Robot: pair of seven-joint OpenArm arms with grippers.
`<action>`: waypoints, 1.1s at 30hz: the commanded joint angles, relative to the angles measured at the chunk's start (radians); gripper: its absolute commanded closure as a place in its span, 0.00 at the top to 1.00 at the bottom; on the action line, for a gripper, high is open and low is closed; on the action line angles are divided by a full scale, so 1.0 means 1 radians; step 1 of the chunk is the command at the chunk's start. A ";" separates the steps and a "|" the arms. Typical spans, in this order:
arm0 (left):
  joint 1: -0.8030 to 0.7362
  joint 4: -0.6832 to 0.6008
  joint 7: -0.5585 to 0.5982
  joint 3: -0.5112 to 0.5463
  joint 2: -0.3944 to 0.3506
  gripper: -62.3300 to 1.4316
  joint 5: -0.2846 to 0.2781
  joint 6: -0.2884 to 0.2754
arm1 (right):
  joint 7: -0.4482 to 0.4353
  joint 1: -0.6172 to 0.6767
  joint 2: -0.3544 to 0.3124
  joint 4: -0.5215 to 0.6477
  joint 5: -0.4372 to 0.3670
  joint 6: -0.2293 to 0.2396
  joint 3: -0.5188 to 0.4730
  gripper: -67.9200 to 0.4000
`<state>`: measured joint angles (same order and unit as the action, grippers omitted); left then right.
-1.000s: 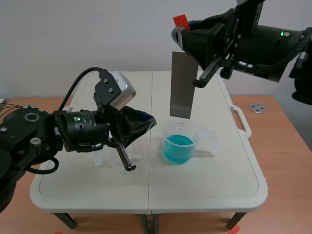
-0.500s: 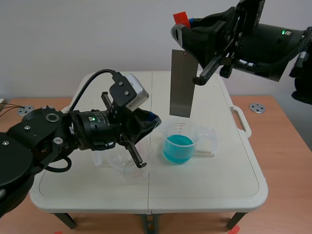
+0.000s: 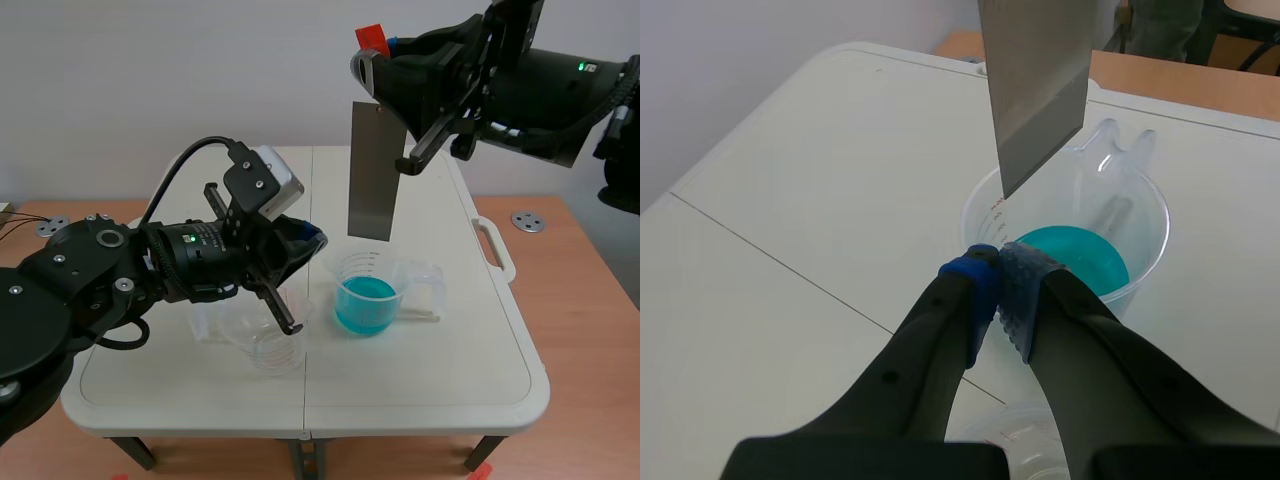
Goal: Hold the metal plate by the orange handle, dip it into the blue solution, take it out and point at it, then put the plate back in the beaker on the left.
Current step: 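Raise the plate and point at it, then put the plate into the left beaker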
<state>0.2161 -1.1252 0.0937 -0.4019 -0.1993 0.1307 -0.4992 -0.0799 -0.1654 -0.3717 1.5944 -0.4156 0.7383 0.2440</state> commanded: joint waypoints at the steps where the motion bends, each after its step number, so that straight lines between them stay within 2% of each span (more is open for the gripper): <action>1: 0.014 -0.014 0.014 -0.002 0.007 0.05 -0.012 0.000 | -0.016 -0.017 -0.007 0.017 -0.019 0.007 -0.010 0.02; 6: 0.014 -0.014 0.016 0.002 -0.014 0.05 -0.013 0.008 | -0.015 -0.018 -0.007 0.017 -0.019 0.007 -0.010 0.02; 9: 0.010 -0.020 0.023 0.020 -0.051 0.05 -0.017 0.008 | -0.016 -0.018 -0.007 0.017 -0.019 0.007 -0.010 0.02; 14: -0.098 -0.135 0.055 0.139 -0.170 0.05 -0.092 0.007 | -0.016 -0.018 -0.007 0.017 -0.019 0.007 -0.010 0.02; 20: -0.350 -0.313 0.127 0.358 -0.341 0.05 -0.121 0.008 | -0.015 -0.018 -0.007 0.017 -0.019 0.007 -0.010 0.02; 24: -0.564 -0.378 0.204 0.531 -0.433 0.05 -0.150 0.008 | -0.016 -0.018 -0.007 0.017 -0.019 0.007 -0.009 0.02; 28: -0.780 -0.388 0.309 0.697 -0.479 0.05 -0.150 0.008 | -0.016 -0.018 -0.005 0.017 -0.019 0.007 -0.008 0.02; 33: -1.050 -0.387 0.399 0.860 -0.485 0.05 -0.150 0.008 | -0.016 -0.026 -0.005 0.017 -0.019 0.007 0.016 0.02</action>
<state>-0.8188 -1.5146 0.4786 0.4648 -0.6956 -0.0082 -0.4934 -0.0776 -0.1661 -0.3717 1.5944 -0.4164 0.7380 0.2508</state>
